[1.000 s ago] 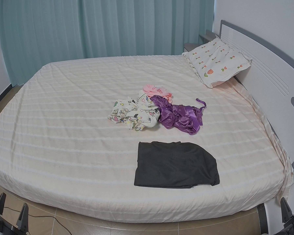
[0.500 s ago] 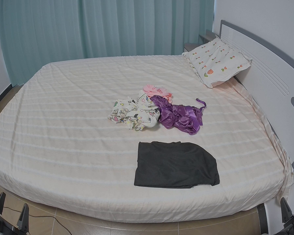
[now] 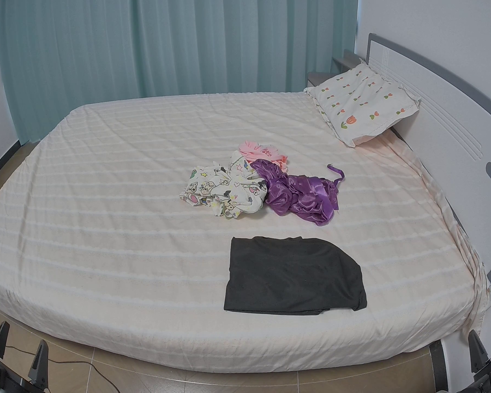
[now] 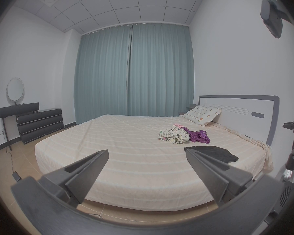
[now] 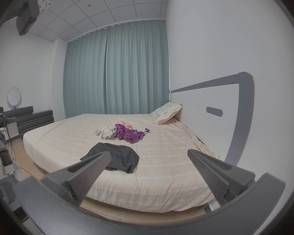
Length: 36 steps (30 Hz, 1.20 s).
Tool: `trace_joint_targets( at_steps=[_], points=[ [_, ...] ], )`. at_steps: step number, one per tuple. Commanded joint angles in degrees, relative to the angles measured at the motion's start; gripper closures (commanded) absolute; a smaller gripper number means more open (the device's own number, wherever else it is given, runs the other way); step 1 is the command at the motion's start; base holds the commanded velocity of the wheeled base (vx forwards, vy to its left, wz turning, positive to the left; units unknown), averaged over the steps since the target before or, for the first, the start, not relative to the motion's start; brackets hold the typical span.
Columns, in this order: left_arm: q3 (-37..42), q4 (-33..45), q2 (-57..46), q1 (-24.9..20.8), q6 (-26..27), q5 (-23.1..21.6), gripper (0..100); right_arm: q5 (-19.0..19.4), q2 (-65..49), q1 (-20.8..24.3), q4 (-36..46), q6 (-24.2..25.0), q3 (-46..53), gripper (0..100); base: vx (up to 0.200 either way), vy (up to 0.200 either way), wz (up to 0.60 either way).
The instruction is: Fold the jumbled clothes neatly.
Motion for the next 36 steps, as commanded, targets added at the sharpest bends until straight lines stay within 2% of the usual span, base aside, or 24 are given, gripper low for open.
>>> trace_joint_targets(
  at_steps=[1,36],
  points=[
    [0.9,0.0,-0.7,0.0,0.0,0.0,0,0.0,-0.7,0.0,0.0,0.0,0.7,0,0.0,0.0,0.0],
    [0.9,0.0,-0.7,0.0,0.1,0.0,0,-0.1,-0.7,-0.2,0.0,0.2,0.7,0,0.0,0.0,0.0]
  ],
)
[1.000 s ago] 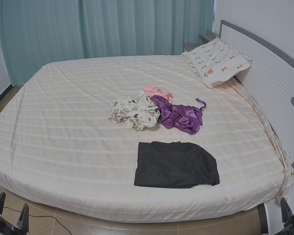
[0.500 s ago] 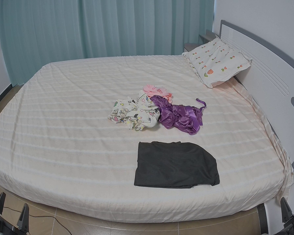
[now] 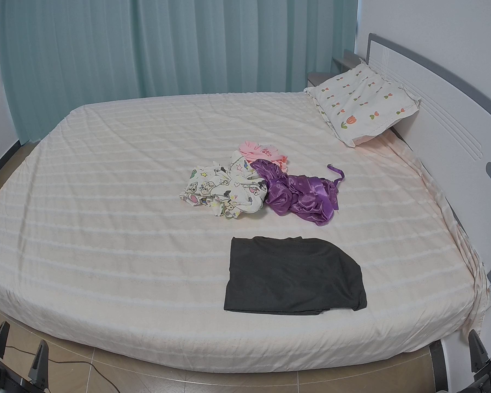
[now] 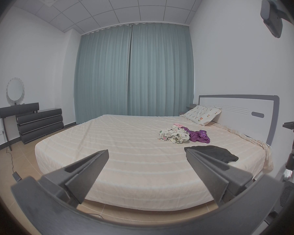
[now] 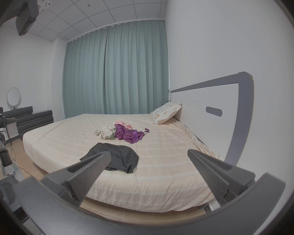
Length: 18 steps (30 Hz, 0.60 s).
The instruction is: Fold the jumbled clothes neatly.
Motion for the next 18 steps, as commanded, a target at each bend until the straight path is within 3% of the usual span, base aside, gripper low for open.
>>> trace_joint_targets(
  at_steps=[1,18],
  points=[
    [0.9,0.0,-0.9,0.0,0.0,0.0,0,0.0,-0.8,0.0,0.1,0.1,0.7,0,0.0,0.0,0.0],
    [0.9,0.0,-0.9,0.0,0.0,0.0,0,-0.1,-0.8,0.0,0.0,0.1,0.7,0,0.0,0.0,0.0]
  ],
)
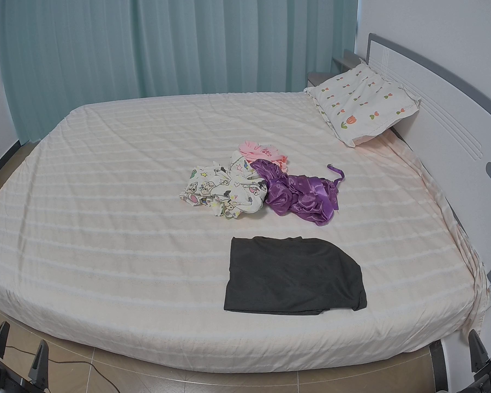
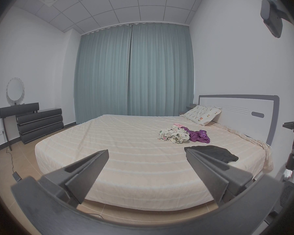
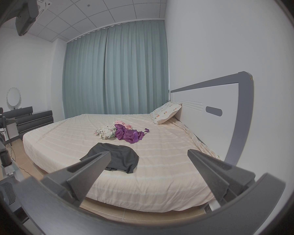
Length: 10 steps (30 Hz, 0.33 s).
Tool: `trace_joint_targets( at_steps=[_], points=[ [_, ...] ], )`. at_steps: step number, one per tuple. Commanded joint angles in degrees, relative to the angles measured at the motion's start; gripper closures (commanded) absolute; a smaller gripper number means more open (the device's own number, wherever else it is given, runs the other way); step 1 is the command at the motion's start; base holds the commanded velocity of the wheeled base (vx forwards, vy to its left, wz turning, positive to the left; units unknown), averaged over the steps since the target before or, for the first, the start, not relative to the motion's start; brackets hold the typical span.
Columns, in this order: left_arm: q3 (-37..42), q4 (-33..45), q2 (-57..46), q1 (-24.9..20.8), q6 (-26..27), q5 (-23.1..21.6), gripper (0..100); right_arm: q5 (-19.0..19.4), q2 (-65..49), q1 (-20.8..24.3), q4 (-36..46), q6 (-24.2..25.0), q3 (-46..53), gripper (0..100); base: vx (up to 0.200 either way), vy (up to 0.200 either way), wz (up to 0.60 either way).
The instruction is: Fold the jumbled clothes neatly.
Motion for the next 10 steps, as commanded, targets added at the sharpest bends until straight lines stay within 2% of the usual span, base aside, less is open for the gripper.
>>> trace_joint_targets(
  at_steps=[1,10],
  points=[
    [0.9,0.0,-0.9,0.0,0.0,0.0,0,0.1,-0.8,0.0,0.0,0.0,0.7,0,0.0,0.0,0.0],
    [0.9,0.0,-0.9,0.0,0.0,0.0,0,0.0,-0.8,0.0,0.0,0.0,0.7,0,0.0,0.0,0.0]
  ],
)
